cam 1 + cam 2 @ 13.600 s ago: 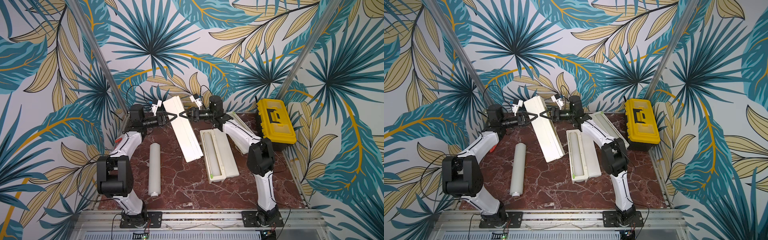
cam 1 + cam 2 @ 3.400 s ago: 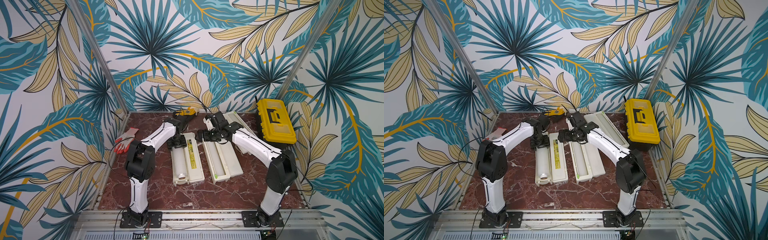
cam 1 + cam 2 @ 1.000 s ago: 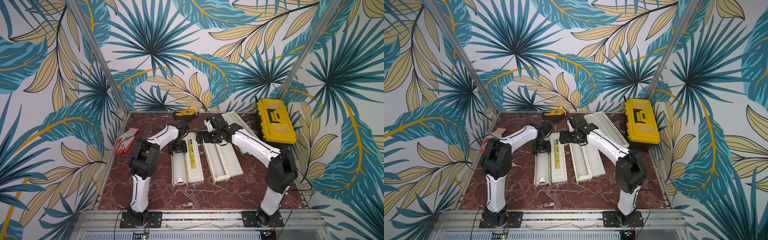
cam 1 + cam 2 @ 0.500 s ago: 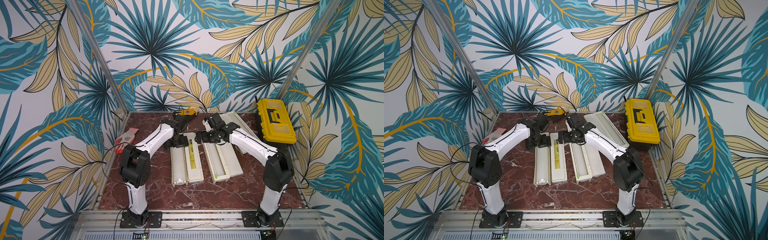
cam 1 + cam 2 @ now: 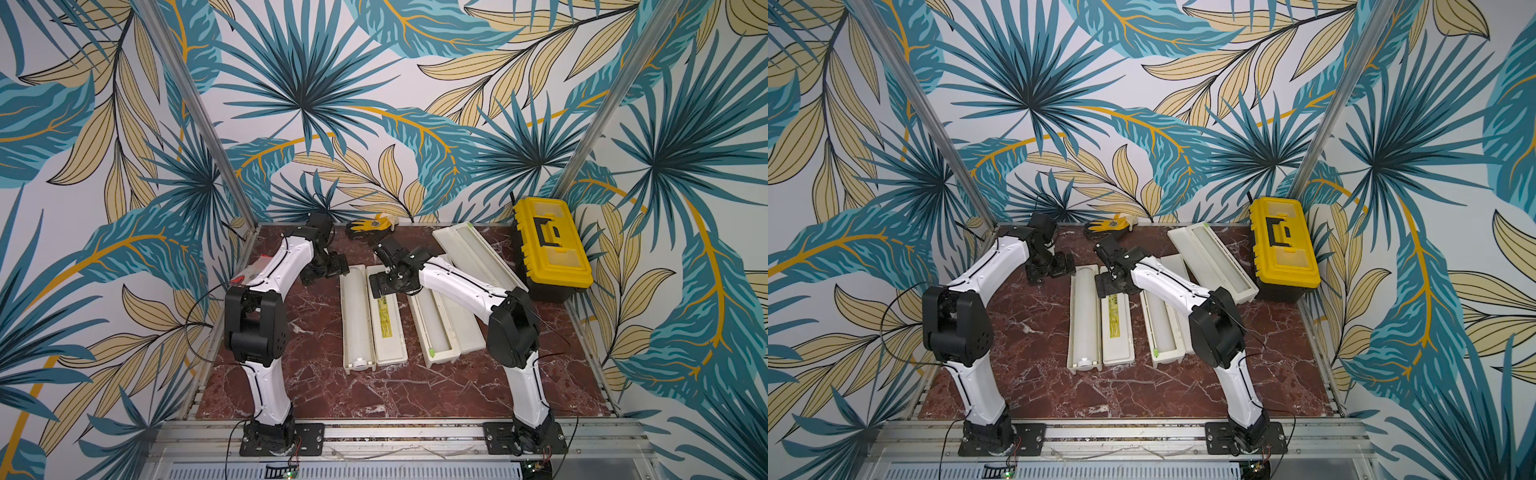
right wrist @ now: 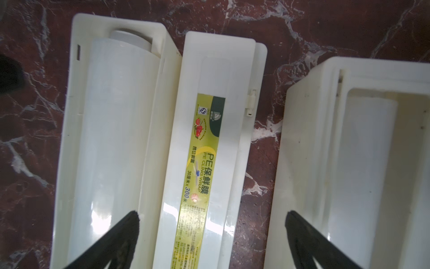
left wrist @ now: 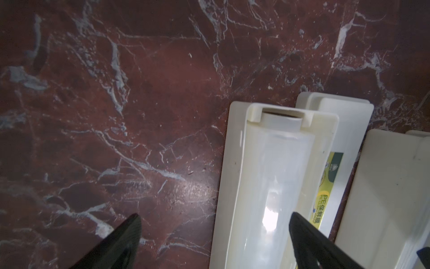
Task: Put plastic wrap rolls into dispensers
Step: Pick up the lid from the center of the board.
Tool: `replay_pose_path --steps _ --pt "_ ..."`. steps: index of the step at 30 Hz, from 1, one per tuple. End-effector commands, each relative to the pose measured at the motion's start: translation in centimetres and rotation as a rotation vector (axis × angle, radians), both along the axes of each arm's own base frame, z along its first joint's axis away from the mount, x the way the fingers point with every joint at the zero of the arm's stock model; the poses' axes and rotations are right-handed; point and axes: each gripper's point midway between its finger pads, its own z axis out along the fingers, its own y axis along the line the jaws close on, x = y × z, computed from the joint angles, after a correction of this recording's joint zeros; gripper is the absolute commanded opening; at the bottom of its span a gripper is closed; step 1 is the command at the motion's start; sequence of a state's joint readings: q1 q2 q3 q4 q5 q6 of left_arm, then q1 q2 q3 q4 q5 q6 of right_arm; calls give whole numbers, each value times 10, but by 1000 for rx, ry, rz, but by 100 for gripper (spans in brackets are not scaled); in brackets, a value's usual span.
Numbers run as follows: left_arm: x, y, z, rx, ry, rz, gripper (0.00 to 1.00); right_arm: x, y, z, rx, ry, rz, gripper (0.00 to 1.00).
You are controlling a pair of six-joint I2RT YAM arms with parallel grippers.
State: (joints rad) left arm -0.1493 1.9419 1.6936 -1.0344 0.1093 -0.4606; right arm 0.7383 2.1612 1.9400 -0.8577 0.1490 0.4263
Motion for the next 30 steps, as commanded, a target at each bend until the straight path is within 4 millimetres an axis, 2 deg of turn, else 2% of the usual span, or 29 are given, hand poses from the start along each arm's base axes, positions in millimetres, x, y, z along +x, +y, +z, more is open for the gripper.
replay_pose_path --steps 1,5,8,13,17,21,27,30 --pt "29 -10 4 -98 -83 -71 100 -3 -8 -18 -107 20 -52 99" --pt "40 3 4 -142 -134 -44 100 3 -4 -33 -130 12 -81 99" --pt "43 15 -2 -190 -135 -9 100 9 7 -42 -101 7 -84 99" --pt "30 33 -13 -212 -95 41 100 20 22 -54 -56 -4 -104 99" --pt "6 45 -31 -218 -31 95 100 27 19 -67 -105 3 -148 99" --pt "-24 54 -46 -228 32 138 100 25 14 -87 -153 46 -175 99" --pt "-73 48 -67 -252 108 165 100 17 12 -108 -171 101 -189 99" --pt "-90 42 -79 -281 158 176 100 15 13 -112 -164 122 -181 99"
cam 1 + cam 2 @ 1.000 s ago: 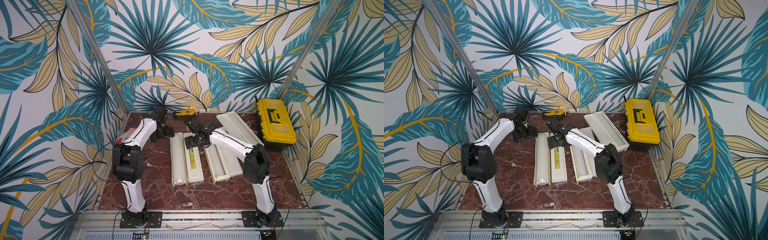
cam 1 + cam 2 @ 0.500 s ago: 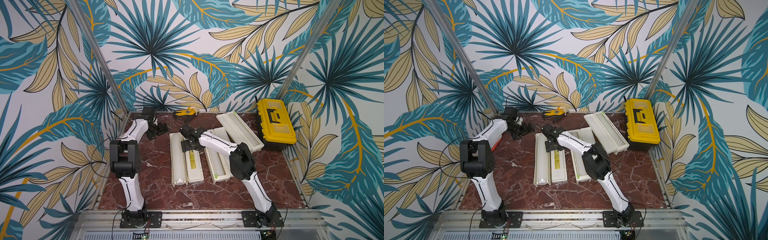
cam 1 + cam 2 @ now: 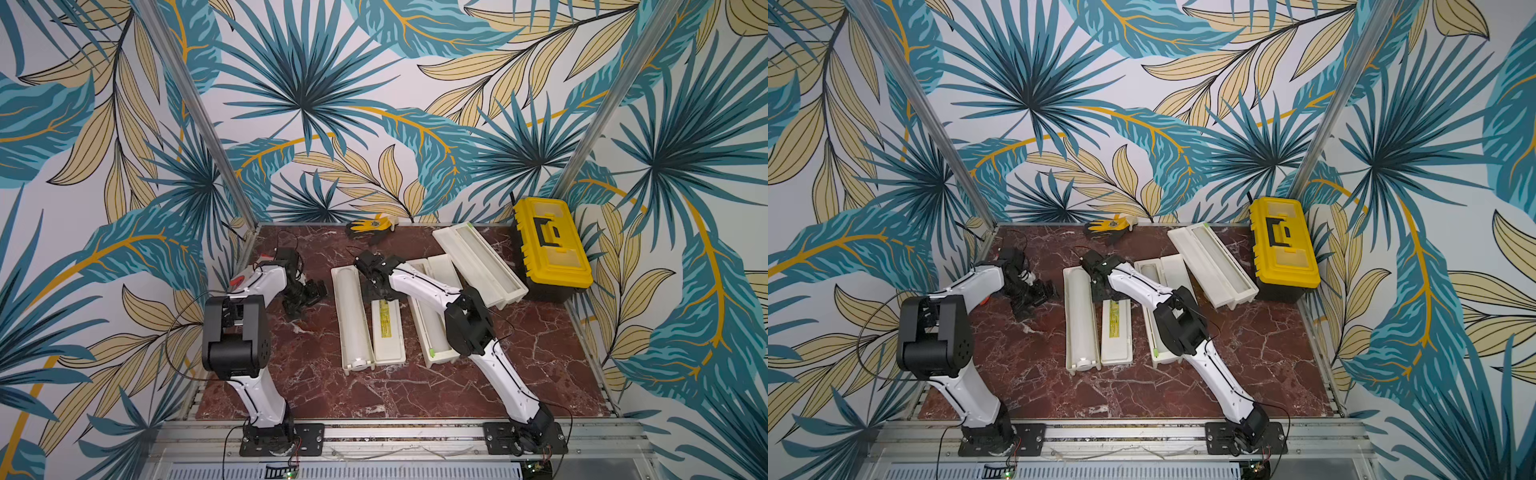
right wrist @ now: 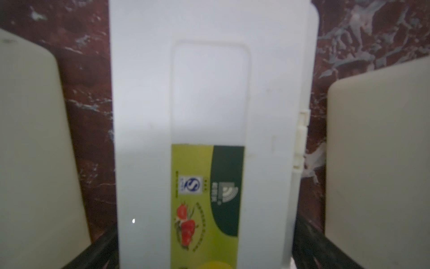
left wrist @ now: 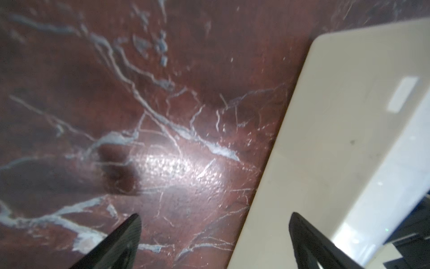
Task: Put plastic wrap rolls into dispensers
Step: Pick up the lid from the center of the board, then adjust the plastic wrap cutting box at the center of the board.
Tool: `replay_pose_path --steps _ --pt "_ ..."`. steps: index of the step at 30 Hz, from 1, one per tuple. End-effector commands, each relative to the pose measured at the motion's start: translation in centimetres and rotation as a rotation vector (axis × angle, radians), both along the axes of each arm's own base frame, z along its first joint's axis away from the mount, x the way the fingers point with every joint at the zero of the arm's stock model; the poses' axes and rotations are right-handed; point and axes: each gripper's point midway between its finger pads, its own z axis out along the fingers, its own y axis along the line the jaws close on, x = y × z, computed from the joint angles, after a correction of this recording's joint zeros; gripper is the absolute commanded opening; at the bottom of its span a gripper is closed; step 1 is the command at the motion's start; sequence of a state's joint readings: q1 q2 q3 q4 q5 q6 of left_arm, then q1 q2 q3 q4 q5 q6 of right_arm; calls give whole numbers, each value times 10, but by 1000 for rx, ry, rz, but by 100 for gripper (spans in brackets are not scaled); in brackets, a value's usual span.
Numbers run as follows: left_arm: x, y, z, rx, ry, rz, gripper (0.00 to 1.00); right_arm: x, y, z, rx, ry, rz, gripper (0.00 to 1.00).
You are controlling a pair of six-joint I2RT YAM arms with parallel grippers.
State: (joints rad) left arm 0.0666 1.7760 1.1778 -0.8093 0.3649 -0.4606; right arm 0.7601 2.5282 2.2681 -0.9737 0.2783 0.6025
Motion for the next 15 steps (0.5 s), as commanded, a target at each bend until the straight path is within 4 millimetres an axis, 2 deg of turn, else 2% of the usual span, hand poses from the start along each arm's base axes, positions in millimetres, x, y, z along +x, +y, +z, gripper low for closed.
replay_pose_path --steps 1,4,6,7,11,15 --pt "-17 -5 -12 -46 39 26 100 -18 -2 -28 -30 90 0 99" --pt "-31 -12 -17 -87 67 37 100 -22 -4 -33 -40 112 5 99" --pt "-41 -16 -21 -111 87 39 100 -24 -10 -32 -67 115 -1 94" --pt "-46 -18 -22 -120 94 39 100 -23 -11 -24 -67 105 0 90" --pt "-61 -22 -30 -128 115 44 100 -20 -7 27 14 -2 41 76" --pt "-71 -31 -34 -125 135 17 100 -22 -7 86 92 -88 80 70"
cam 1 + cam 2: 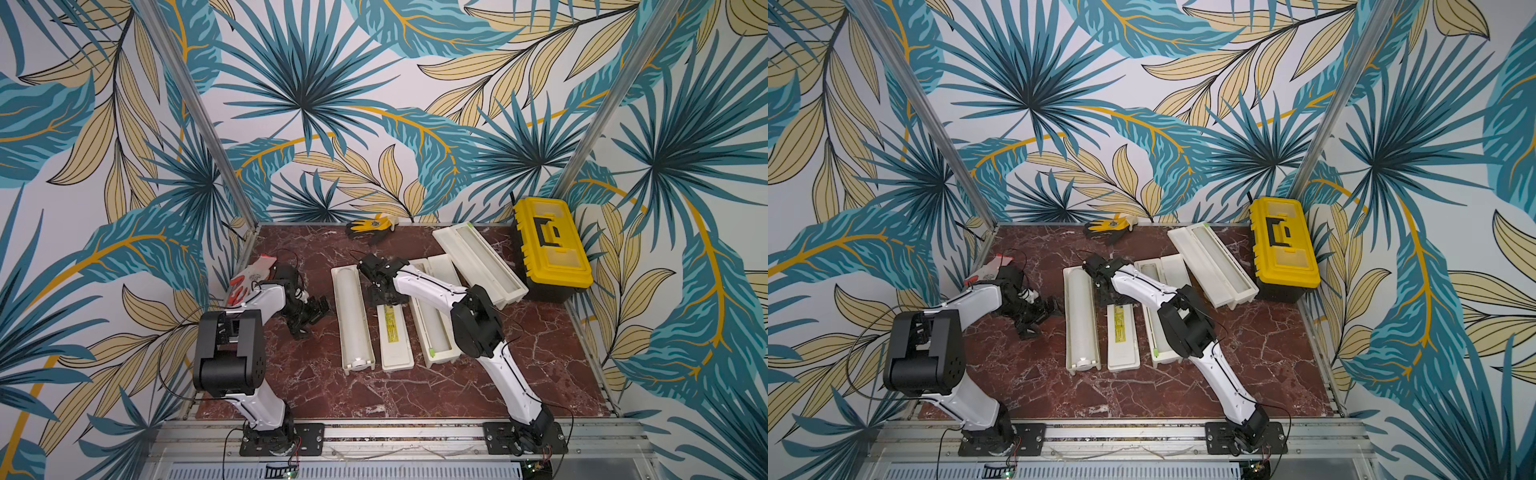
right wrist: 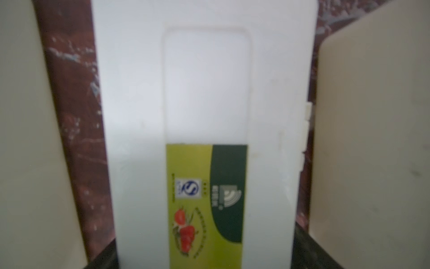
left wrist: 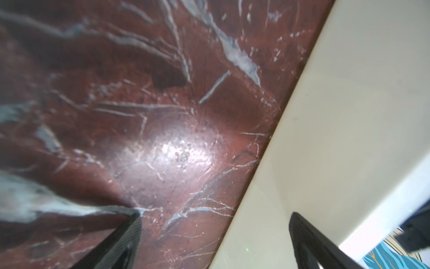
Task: Put plastic wrap rolls into dispensers
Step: Adjust the plastic wrap cutting box at the center of the board.
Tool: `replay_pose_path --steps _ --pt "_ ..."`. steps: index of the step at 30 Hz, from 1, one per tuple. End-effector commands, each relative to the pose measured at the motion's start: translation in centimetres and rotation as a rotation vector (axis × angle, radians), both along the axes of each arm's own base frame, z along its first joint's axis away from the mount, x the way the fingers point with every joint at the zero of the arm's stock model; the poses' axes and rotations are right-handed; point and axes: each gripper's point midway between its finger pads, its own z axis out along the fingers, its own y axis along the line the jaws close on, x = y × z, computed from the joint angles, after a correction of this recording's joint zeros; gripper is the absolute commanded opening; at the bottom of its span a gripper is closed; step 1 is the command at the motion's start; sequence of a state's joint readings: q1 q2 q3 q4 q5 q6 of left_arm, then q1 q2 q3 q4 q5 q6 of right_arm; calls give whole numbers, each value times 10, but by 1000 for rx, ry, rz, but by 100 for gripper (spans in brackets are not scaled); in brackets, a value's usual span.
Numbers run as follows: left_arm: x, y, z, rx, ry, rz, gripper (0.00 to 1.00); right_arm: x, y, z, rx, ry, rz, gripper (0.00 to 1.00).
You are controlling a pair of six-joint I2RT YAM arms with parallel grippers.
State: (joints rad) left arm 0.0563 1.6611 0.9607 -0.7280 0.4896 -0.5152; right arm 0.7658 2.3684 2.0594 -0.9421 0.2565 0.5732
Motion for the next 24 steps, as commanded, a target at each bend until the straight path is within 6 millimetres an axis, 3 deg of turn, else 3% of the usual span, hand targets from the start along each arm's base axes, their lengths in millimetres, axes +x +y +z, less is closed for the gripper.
replay_pose_path --steps 1,6,10,14,20,24 --pt "-27 -9 -24 13 102 -21 100 2 9 79 116 -119 47 70" --pt "-37 -28 -26 19 121 -65 100 -8 3 118 153 -142 64 68" --pt "-47 -33 -19 30 103 -58 100 -14 0 137 161 -146 77 67" --pt "-49 -42 -15 27 63 -67 100 -16 -1 145 145 -146 110 66" --pt "-31 -73 -13 11 29 -139 100 -15 3 146 130 -144 174 67" --pt "-12 -50 8 123 -60 -96 100 -15 4 147 123 -146 203 67"
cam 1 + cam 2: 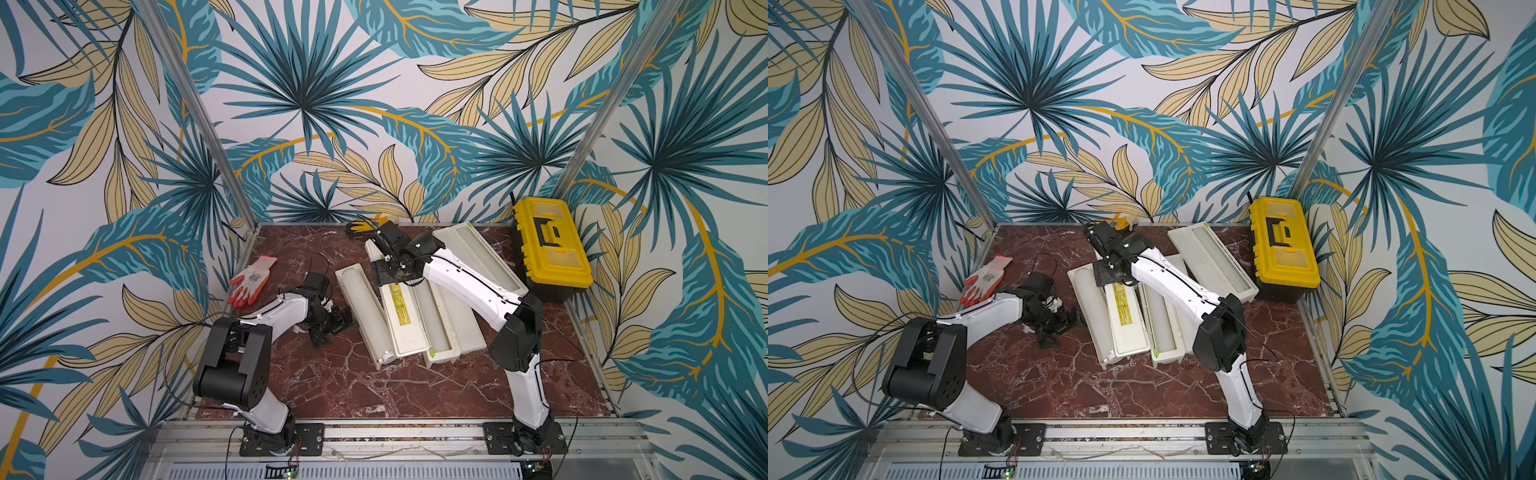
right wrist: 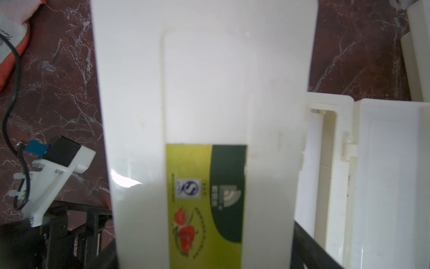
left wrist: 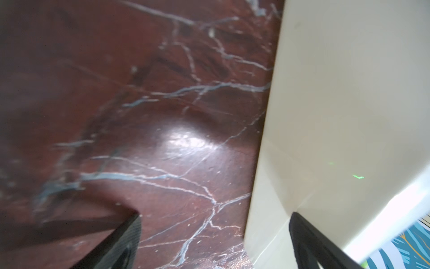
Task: Put plastic wrap rolls into dispensers
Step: Adjust the plastic wrap cutting box at the center of the board, then close the lid on the plastic wrap cutting box.
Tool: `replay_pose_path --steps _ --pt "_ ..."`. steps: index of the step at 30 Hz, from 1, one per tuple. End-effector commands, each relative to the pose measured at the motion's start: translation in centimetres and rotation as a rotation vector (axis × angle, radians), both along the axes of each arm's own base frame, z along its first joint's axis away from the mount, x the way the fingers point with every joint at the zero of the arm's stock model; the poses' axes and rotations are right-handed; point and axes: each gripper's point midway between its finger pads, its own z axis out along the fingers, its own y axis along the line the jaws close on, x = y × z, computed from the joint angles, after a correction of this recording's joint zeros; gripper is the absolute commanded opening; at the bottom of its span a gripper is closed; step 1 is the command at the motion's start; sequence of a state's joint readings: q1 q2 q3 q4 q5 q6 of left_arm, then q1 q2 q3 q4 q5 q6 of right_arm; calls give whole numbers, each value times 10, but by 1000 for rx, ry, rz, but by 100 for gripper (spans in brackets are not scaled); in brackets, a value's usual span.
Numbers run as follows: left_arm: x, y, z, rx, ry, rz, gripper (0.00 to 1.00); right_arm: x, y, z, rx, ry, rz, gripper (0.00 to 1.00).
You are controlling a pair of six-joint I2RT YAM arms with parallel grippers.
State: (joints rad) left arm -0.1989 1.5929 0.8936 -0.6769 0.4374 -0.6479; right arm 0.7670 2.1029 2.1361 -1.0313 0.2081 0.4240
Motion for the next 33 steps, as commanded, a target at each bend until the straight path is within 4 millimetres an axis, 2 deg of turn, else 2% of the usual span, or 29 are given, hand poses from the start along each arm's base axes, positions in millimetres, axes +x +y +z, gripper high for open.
replay_pose_path --steps 1,6,9,12,15,20,23,26,30,33 --pt "25 26 14 118 -97 50 100 -4 3 -2 -30 13 54 67" --pt "75 77 43 190 -185 177 100 -6 3 -1 -32 10 71 67" --pt "111 95 52 189 -221 223 100 -5 7 -2 -19 8 84 67" --pt "150 97 52 172 -238 221 100 -4 13 -4 2 10 95 67" --pt "182 99 41 151 -227 234 100 -2 18 -3 25 11 95 67" --pt "219 90 21 88 -218 205 100 -2 23 -7 49 27 87 67" --pt "224 79 7 26 -189 183 100 -1 25 -9 55 30 86 67" --pt "221 63 1 -18 -175 138 100 0 26 -10 54 29 84 67" --pt "205 32 1 -52 -164 57 99 2 30 -12 53 42 84 67" --pt "188 20 -1 -58 -136 38 97 4 30 -13 47 46 75 67"
